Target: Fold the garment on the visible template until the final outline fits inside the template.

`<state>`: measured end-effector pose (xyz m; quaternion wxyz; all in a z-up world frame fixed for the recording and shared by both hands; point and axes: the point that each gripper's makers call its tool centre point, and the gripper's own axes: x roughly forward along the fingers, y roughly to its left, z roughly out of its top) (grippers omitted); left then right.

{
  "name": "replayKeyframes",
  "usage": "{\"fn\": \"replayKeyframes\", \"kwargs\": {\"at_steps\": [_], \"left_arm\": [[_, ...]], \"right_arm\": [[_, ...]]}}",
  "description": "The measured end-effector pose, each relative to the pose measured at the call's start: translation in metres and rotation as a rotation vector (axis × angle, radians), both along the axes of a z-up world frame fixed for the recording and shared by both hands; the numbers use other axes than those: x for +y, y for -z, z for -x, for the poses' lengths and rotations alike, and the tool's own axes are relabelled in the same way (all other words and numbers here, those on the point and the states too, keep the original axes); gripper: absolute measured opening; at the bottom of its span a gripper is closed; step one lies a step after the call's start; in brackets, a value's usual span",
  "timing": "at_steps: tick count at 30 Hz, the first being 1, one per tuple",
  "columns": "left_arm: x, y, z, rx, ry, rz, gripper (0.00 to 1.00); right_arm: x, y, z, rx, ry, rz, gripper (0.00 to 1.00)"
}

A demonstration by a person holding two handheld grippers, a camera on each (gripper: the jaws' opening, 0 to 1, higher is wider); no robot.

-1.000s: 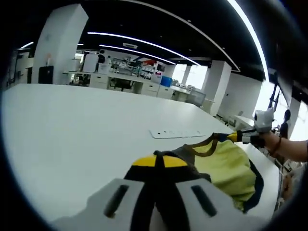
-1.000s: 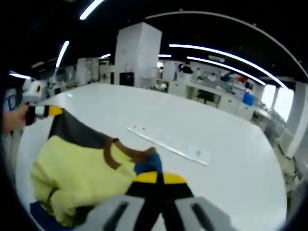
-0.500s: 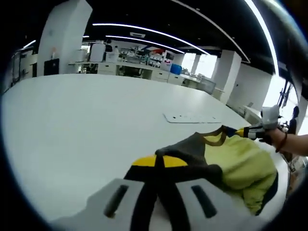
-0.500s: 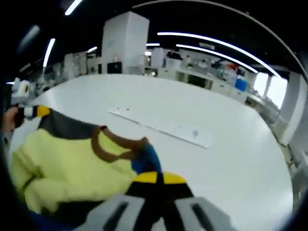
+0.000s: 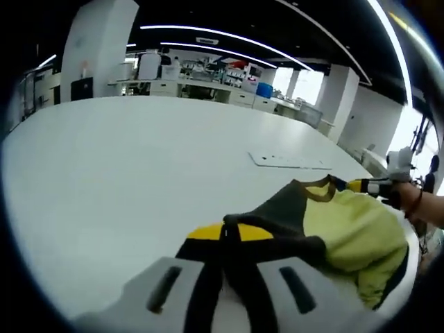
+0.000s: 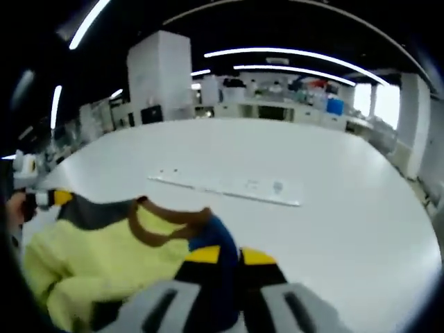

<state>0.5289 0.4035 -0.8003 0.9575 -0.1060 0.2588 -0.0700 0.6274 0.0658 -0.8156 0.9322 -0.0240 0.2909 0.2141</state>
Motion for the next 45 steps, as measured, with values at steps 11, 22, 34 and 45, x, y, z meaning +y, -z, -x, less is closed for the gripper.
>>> {"fn": "replayKeyframes", "kwargs": {"at_steps": [11,22,34,45], "left_arm": [[-0.003,-0.025,0.012,-0.055,0.049,-0.034,0.38],[-0.025,-0.044,0.062,-0.094,0.144,-0.084,0.69],[-0.054,-0.057,0.111,-0.153,0.307,-0.140,0.75],[-0.072,-0.049,0.148,-0.155,0.396,-0.150,0.73]], "right_arm": [[0.019,-0.041,0.042,0.008,-0.017,-0.150,0.68],[0.027,-0.058,0.112,0.041,-0.123,-0.187,0.95],[0.034,-0.071,0.181,0.060,-0.307,-0.194,0.99],[0.043,-0.052,0.248,0.072,-0.450,-0.100,0.99]]}}
